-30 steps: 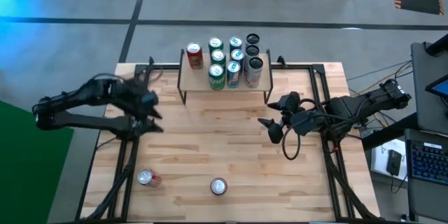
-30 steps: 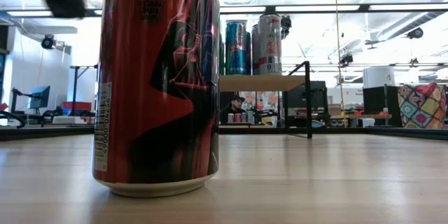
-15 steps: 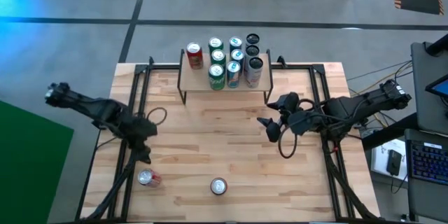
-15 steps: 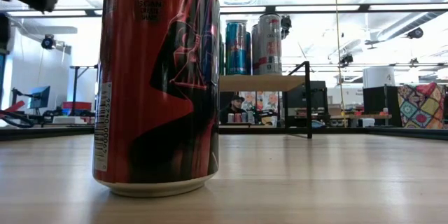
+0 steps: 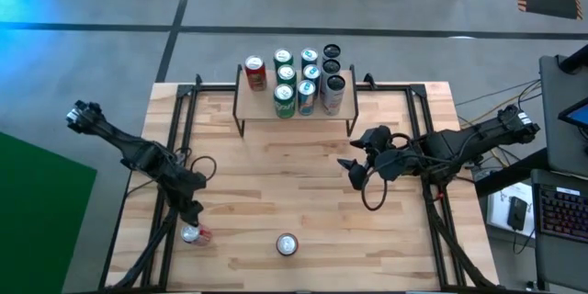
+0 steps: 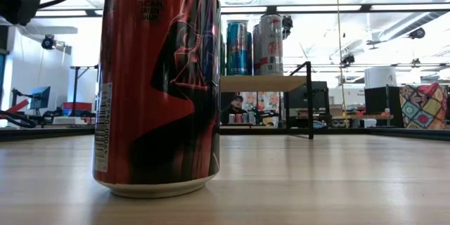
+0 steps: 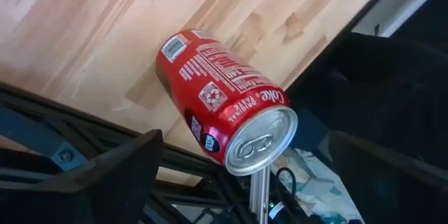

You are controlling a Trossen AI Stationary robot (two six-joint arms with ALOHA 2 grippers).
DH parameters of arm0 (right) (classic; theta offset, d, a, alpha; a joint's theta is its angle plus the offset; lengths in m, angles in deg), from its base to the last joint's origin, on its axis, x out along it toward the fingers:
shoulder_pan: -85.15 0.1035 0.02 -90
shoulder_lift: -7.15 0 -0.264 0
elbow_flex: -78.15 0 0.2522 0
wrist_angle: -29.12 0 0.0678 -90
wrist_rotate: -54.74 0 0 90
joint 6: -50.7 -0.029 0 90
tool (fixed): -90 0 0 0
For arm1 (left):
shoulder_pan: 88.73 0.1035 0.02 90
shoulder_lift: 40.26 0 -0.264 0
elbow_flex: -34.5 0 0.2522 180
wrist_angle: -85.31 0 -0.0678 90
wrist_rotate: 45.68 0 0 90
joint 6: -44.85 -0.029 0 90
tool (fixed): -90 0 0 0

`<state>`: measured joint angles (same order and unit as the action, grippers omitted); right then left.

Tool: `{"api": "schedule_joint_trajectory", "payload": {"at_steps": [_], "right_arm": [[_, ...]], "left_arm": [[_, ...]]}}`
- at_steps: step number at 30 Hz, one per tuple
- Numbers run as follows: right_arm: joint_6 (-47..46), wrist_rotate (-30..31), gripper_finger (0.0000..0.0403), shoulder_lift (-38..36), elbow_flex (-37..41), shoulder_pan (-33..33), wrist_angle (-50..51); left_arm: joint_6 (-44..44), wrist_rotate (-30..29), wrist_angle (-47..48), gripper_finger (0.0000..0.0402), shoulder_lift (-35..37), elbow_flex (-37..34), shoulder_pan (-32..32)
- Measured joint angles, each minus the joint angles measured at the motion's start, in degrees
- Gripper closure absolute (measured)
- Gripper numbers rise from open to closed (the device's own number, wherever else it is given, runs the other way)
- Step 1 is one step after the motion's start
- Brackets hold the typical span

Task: Place canned beverage on shelf
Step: Put the left red soda can on the shelf aligned with the other red soda can

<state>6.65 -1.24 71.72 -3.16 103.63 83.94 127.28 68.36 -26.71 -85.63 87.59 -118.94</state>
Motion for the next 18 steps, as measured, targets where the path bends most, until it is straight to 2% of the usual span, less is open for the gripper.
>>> {"api": "schedule_joint_trajectory", "payload": {"at_steps": [7,13,18], "right_arm": [[0.07,-0.07,0.0076,0.0,0.24,0.0,0.02],[0.11,-1.06,0.0076,-0.02,0.3,0.0,0.1],[0.12,-1.77,0.0076,-0.02,0.3,0.0,0.13]], "left_arm": [[0.28,0.61,-0.66,0.0003,-4.44,-0.09,0.02],[0.65,5.27,-1.78,0.0003,-8.87,-0.11,-0.07],[0.63,5.83,-2.14,0.0003,-11.2,0.07,-0.09]]}}
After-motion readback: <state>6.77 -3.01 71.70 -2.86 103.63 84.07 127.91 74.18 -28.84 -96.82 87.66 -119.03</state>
